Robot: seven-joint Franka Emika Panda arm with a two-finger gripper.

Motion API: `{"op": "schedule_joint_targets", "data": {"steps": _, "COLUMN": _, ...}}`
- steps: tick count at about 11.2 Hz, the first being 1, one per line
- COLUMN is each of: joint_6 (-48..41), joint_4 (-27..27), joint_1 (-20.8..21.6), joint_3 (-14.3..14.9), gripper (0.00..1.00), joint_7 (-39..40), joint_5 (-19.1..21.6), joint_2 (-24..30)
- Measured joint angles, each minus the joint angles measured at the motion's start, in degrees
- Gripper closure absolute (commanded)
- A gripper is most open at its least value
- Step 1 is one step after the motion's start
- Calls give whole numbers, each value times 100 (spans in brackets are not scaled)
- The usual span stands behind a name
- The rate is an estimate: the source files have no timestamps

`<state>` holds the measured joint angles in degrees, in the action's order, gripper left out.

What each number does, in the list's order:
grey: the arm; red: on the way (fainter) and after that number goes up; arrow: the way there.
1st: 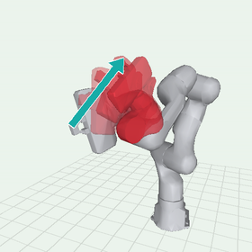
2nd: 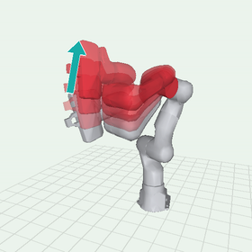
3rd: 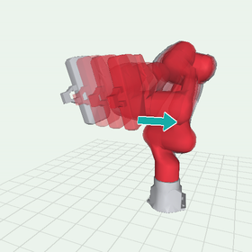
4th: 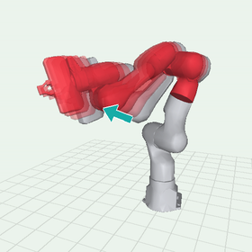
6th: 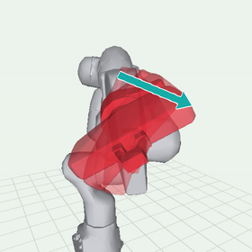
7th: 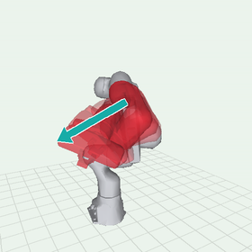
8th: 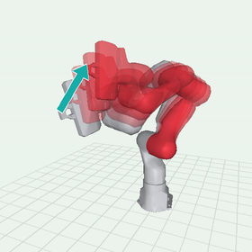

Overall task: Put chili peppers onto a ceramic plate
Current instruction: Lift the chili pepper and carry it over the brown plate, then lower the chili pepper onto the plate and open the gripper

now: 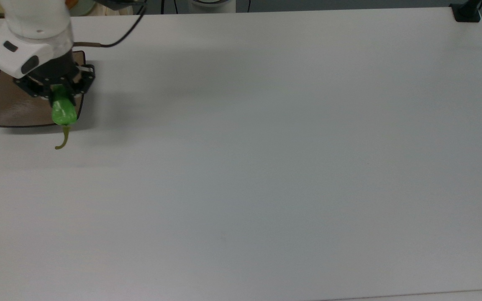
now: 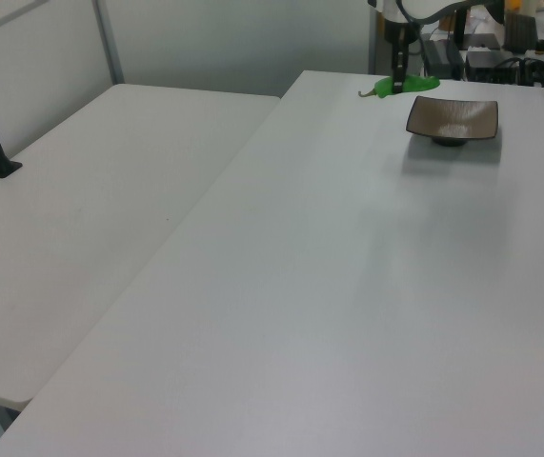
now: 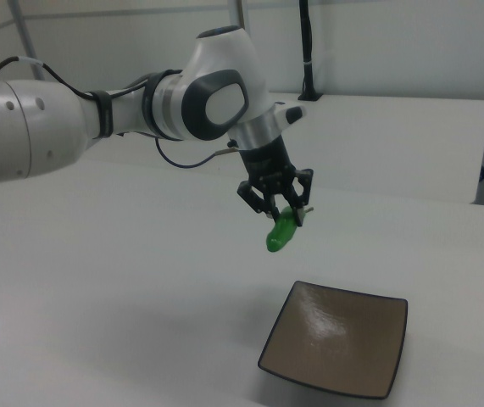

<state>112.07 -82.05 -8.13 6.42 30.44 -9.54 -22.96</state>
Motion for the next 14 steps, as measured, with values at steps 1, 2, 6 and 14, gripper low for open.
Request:
{"op": "schedule_joint_targets", "data": {"steps": 1, "joint_6": -7, "joint_4": -38, "joint_1": -44, "joint_3": 104, "gripper": 82, "joint_7": 355, "joint_5": 17, "joint_2": 0}}
{"op": "schedule_joint_targets", "data": {"steps": 2, "joint_6": -10, "joint_4": -109, "joint_1": -88, "joint_3": 212, "gripper": 82, "joint_7": 721, "joint_5": 89, "joint_2": 2}}
{"op": "schedule_joint_targets", "data": {"steps": 6, "joint_6": -20, "joint_4": -379, "joint_1": -221, "joint_3": 541, "gripper": 76, "joint_7": 2081, "joint_5": 200, "joint_2": 56}}
{"op": "schedule_joint_targets", "data": {"steps": 14, "joint_6": -23, "joint_4": -598, "joint_1": -333, "joint_3": 564, "gripper": 0, "joint_7": 2692, "joint_5": 205, "joint_2": 150}}
